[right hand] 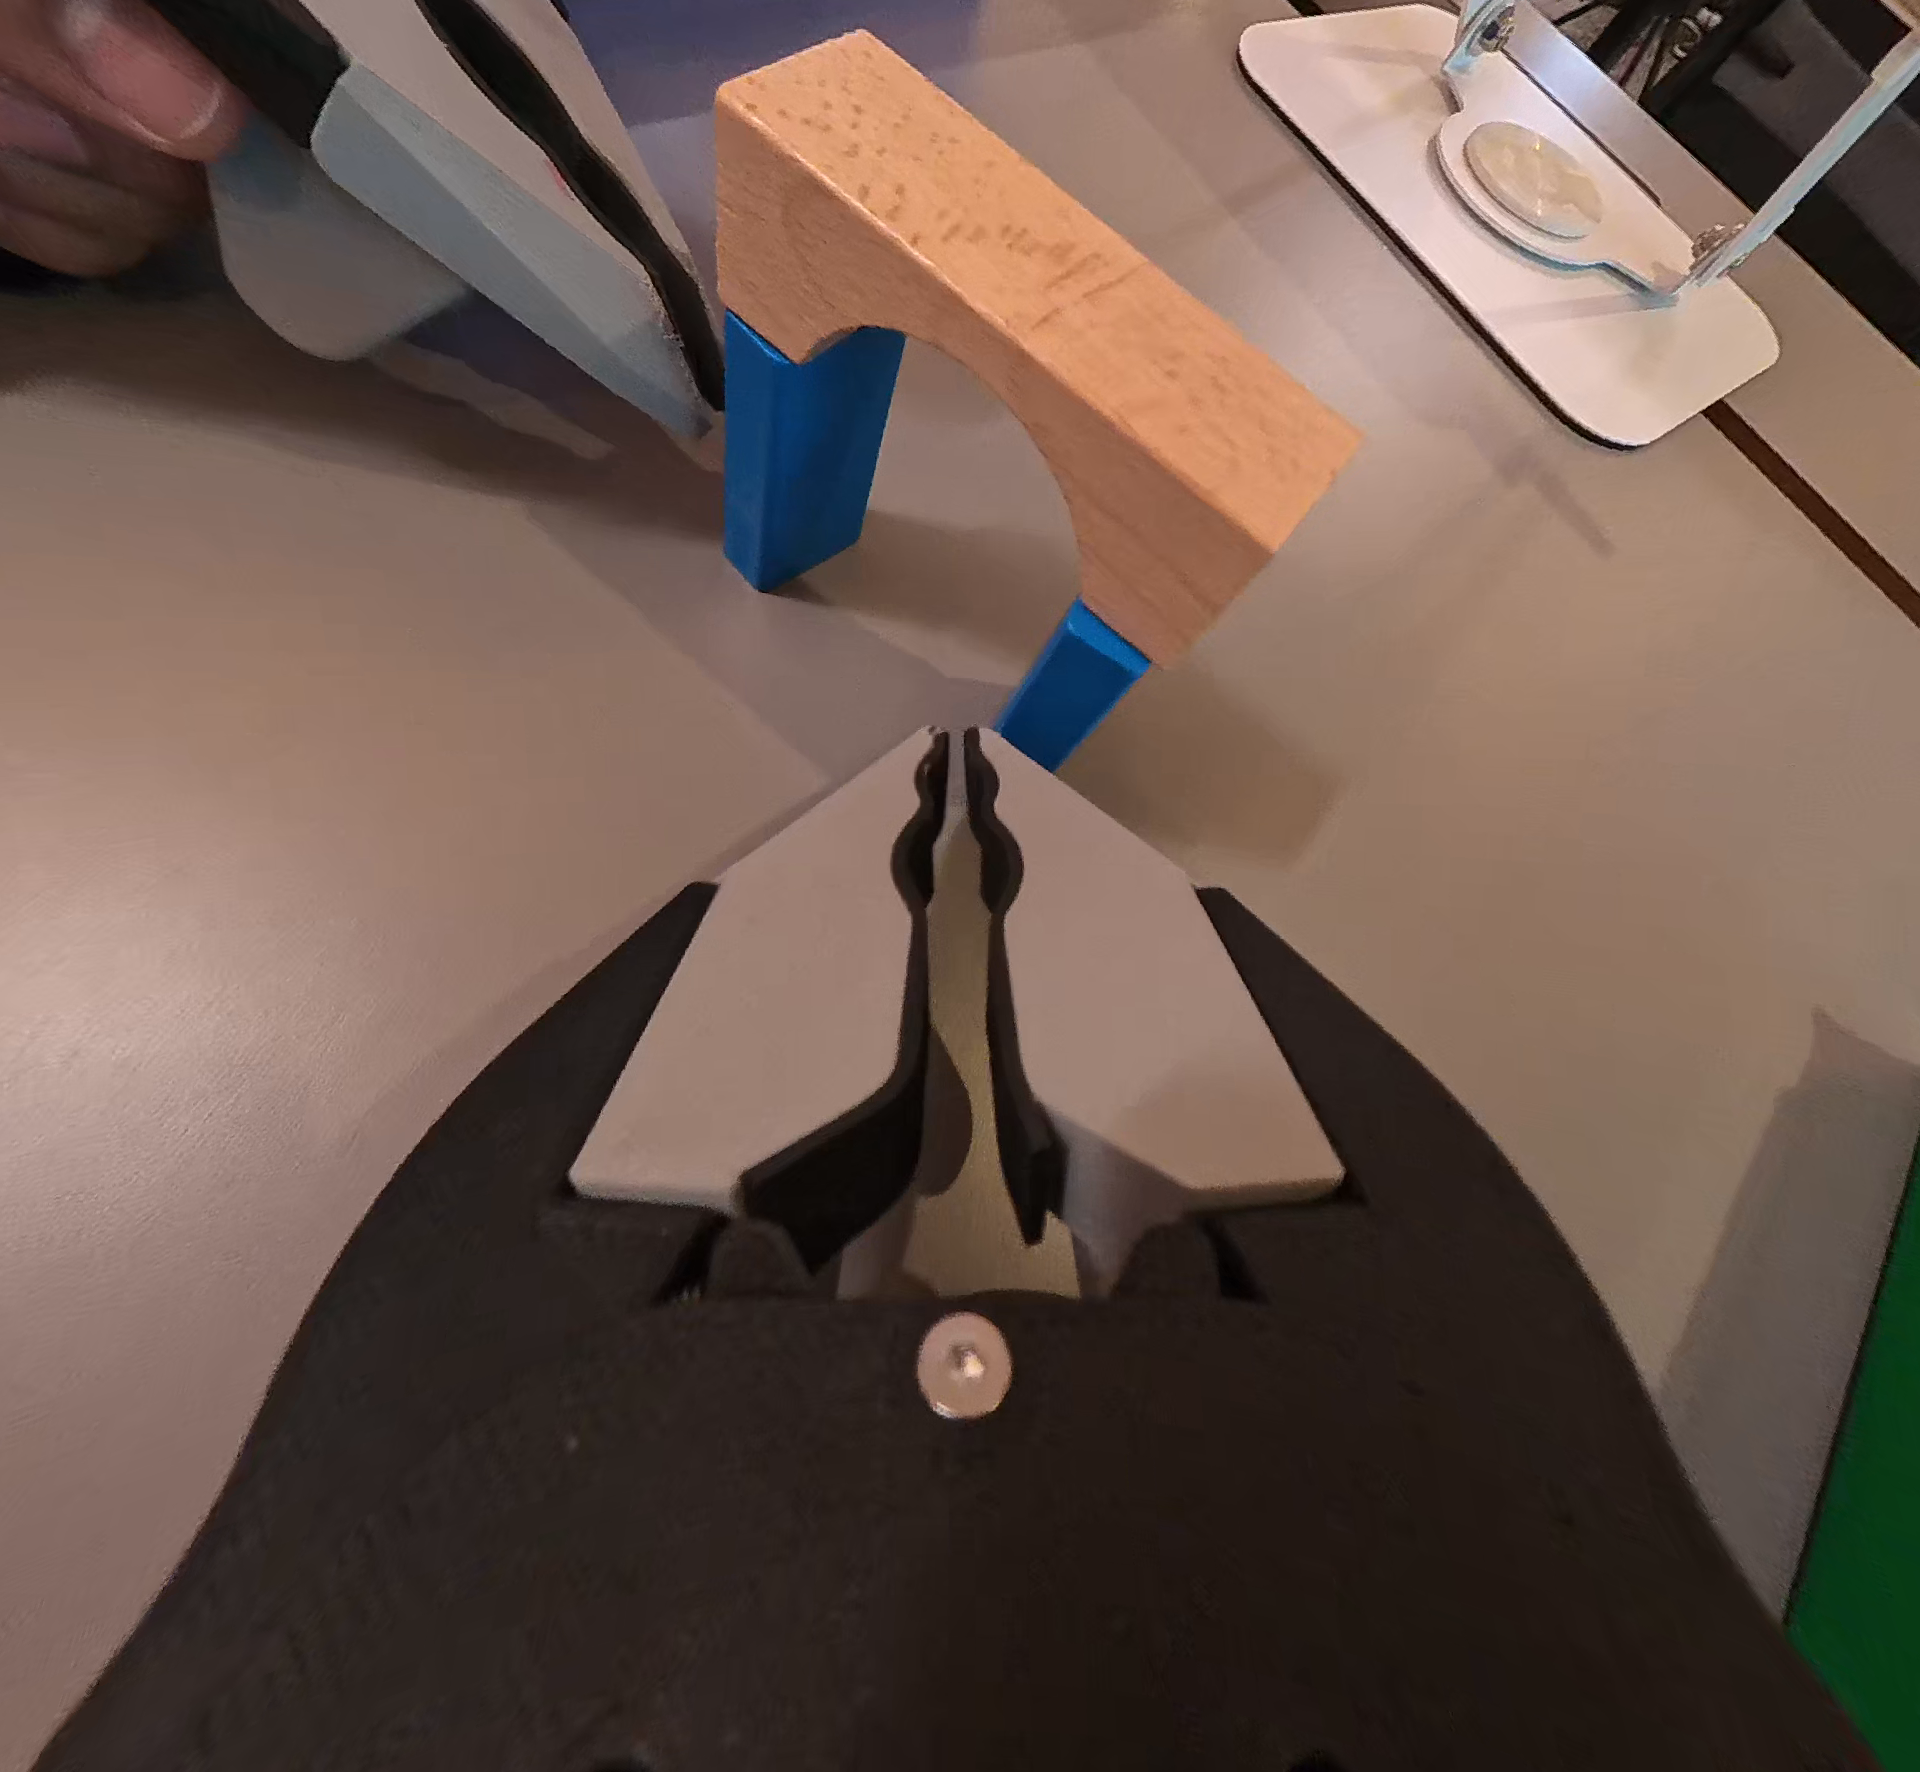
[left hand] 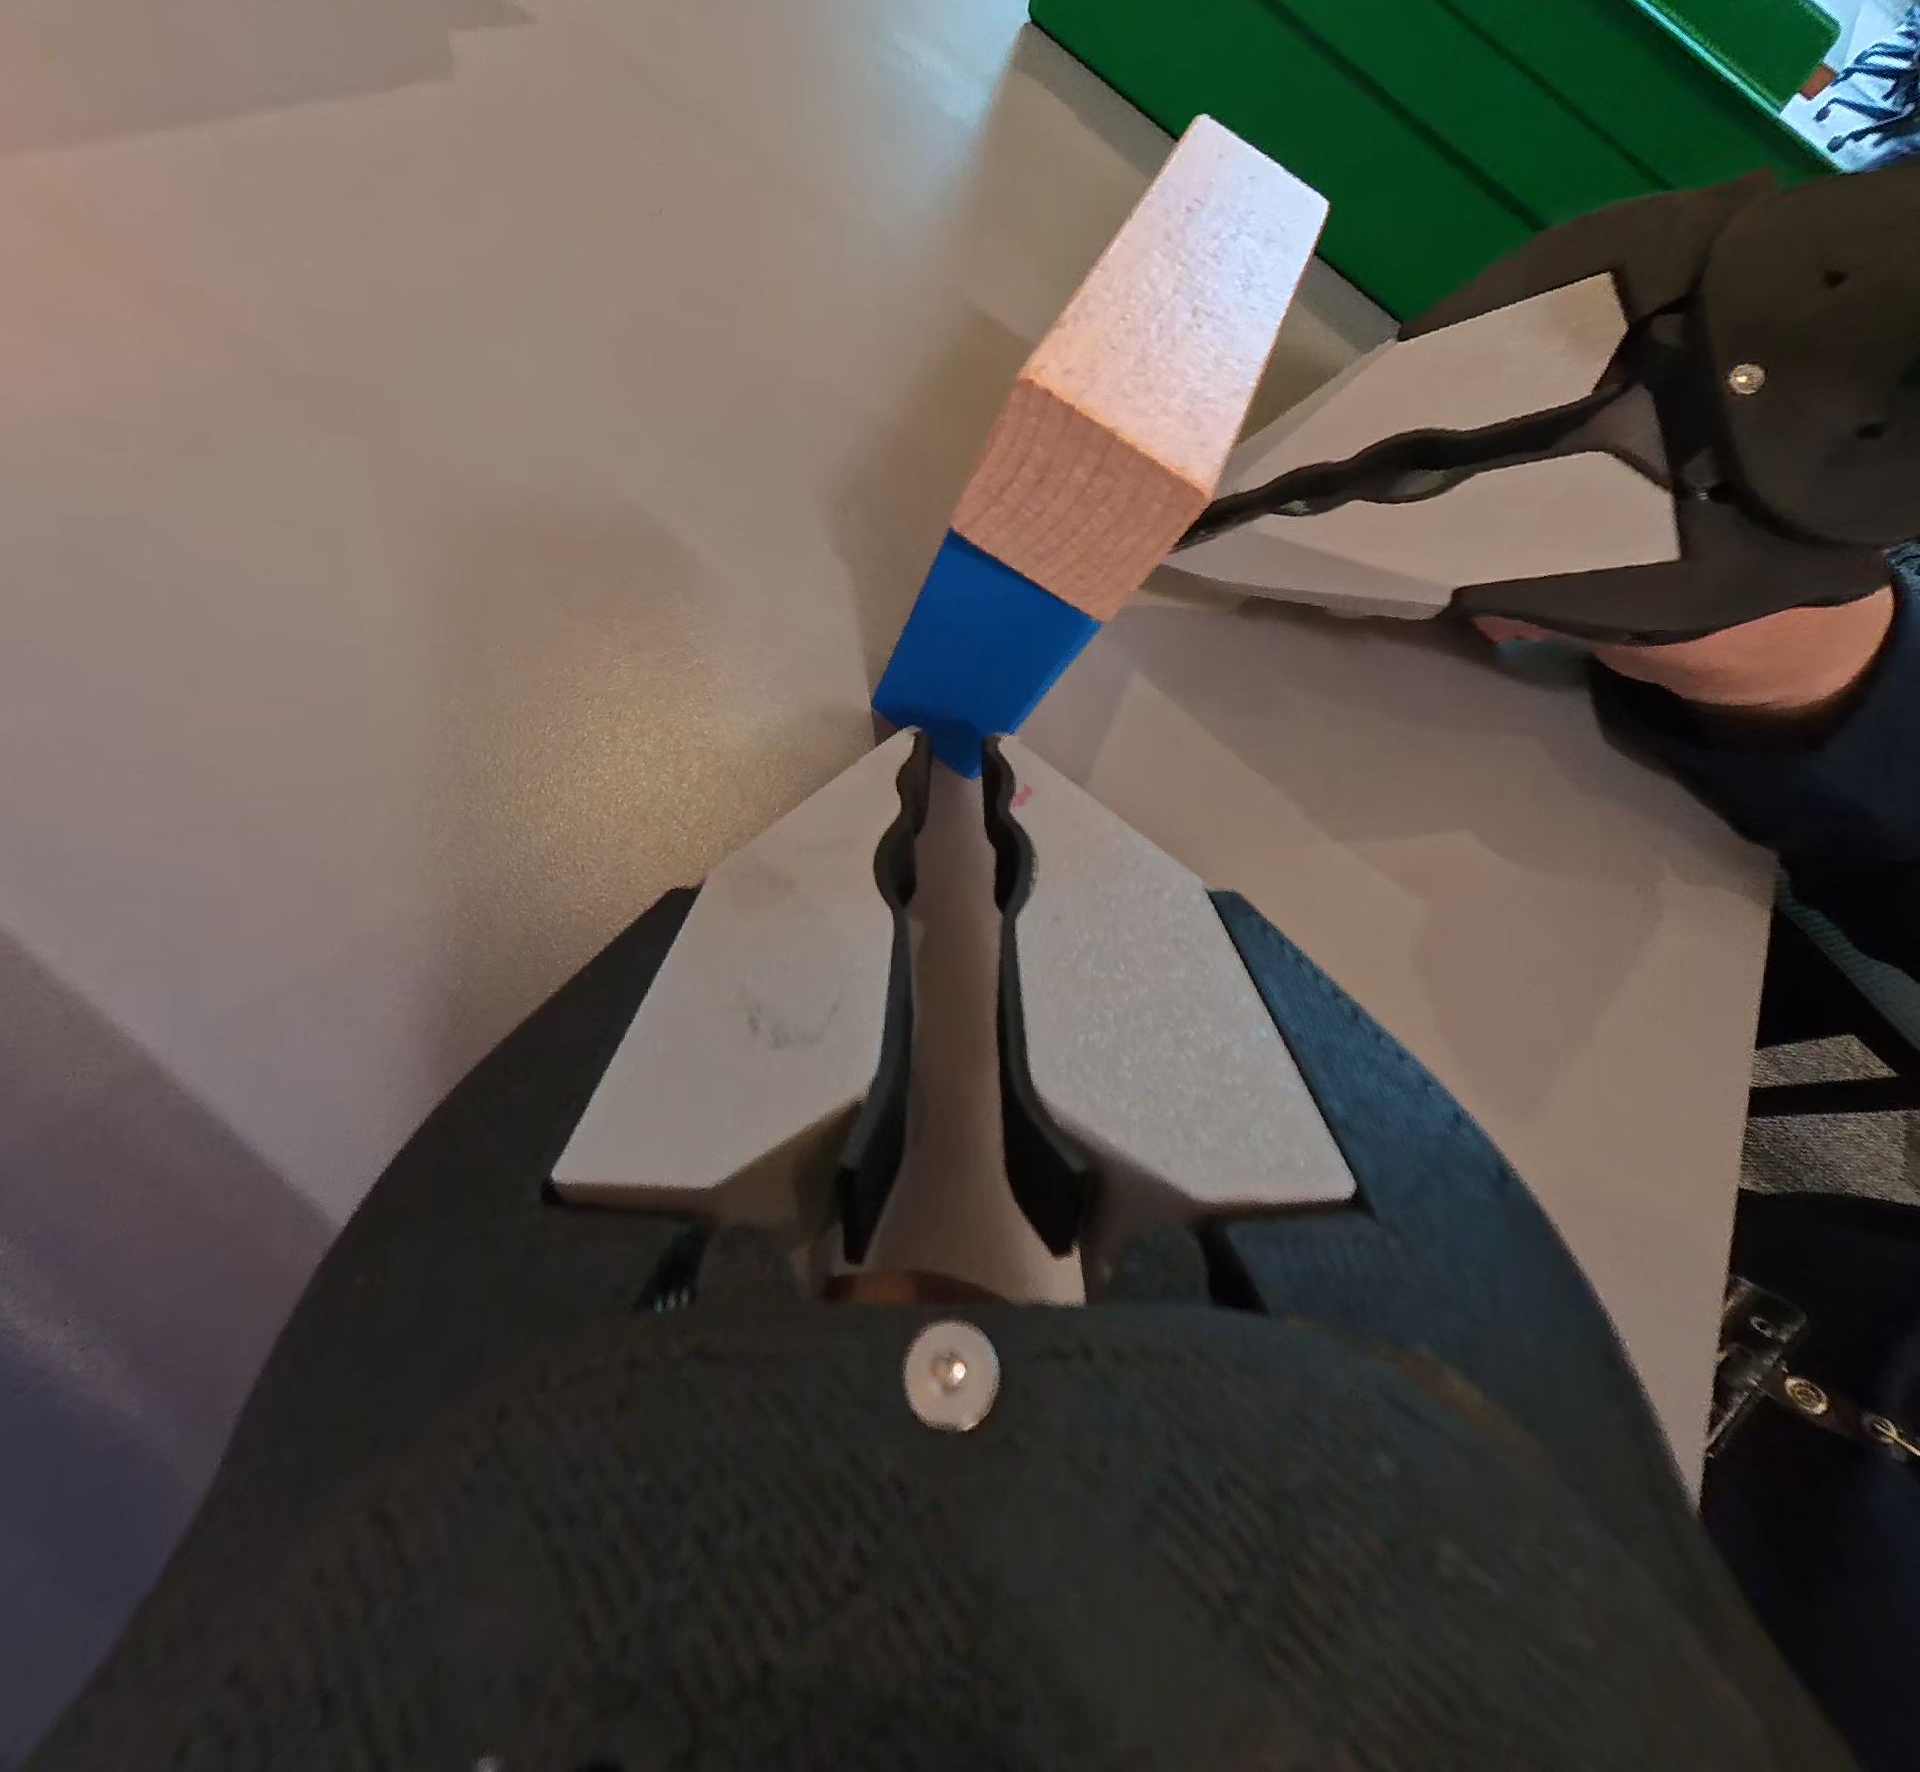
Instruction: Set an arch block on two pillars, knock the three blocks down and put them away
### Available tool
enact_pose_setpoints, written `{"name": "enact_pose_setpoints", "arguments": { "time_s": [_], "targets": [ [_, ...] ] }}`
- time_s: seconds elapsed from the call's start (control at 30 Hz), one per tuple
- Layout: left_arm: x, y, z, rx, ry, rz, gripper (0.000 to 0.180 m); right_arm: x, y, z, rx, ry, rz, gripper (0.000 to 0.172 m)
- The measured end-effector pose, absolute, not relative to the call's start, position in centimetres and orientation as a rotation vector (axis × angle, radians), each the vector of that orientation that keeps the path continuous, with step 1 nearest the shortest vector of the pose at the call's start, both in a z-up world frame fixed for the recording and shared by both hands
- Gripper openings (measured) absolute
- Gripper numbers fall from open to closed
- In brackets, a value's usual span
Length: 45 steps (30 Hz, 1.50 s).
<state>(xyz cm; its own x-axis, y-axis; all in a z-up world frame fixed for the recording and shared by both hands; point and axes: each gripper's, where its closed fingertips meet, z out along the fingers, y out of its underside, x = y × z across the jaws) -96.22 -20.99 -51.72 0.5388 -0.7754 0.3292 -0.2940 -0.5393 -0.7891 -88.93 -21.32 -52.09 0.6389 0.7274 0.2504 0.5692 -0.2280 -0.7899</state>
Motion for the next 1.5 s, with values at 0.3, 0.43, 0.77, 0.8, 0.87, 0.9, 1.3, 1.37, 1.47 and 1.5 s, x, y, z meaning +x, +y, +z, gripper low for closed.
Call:
{"name": "enact_pose_setpoints", "arguments": {
  "time_s": [0.3, 0.43, 0.77, 0.8, 0.87, 0.9, 1.3, 1.37, 1.47, 1.5],
  "targets": [
    [-96.9, -20.6, -51.5, -2.082, 0.816, -0.866, 0.019, -87.3, -21.7, -50.2, -1.867, -0.928, 0.302, 0.004],
    [-97.4, -21.1, -51.2, -2.061, 0.807, -0.847, 0.023, -86.6, -21.9, -49.0, -1.84, -0.856, 0.389, 0.004],
    [-97.3, -24.3, -49.1, -1.918, 0.818, -1.014, 0.025, -85.4, -22.8, -49.5, -1.847, -0.836, 0.393, 0.004],
    [-97.3, -24.3, -49.2, -1.924, 0.82, -1.005, 0.025, -85.3, -22.5, -49.5, -1.854, -0.819, 0.391, 0.004],
    [-97.1, -24.3, -49.4, -1.933, 0.836, -0.988, 0.025, -84.6, -21.6, -49.6, -1.88, -0.759, 0.362, 0.004],
    [-97.1, -24.4, -49.5, -1.937, 0.843, -0.984, 0.025, -84.3, -21.1, -49.7, -1.897, -0.731, 0.348, 0.004],
    [-97.0, -24.4, -49.7, -1.952, 0.851, -0.983, 0.026, -84.8, -20.6, -50.3, -1.921, -0.765, 0.355, 0.009],
    [-96.9, -24.4, -49.7, -1.951, 0.854, -0.977, 0.026, -85.7, -21.4, -50.0, -1.885, -0.824, 0.409, 0.007],
    [-97.0, -24.4, -49.7, -1.948, 0.852, -0.975, 0.026, -88.0, -24.0, -49.4, -1.779, -0.992, 0.557, 0.002],
    [-97.0, -24.4, -49.7, -1.947, 0.85, -0.978, 0.026, -89.3, -25.4, -49.0, -1.724, -1.067, 0.65, 0.002]
  ]
}}
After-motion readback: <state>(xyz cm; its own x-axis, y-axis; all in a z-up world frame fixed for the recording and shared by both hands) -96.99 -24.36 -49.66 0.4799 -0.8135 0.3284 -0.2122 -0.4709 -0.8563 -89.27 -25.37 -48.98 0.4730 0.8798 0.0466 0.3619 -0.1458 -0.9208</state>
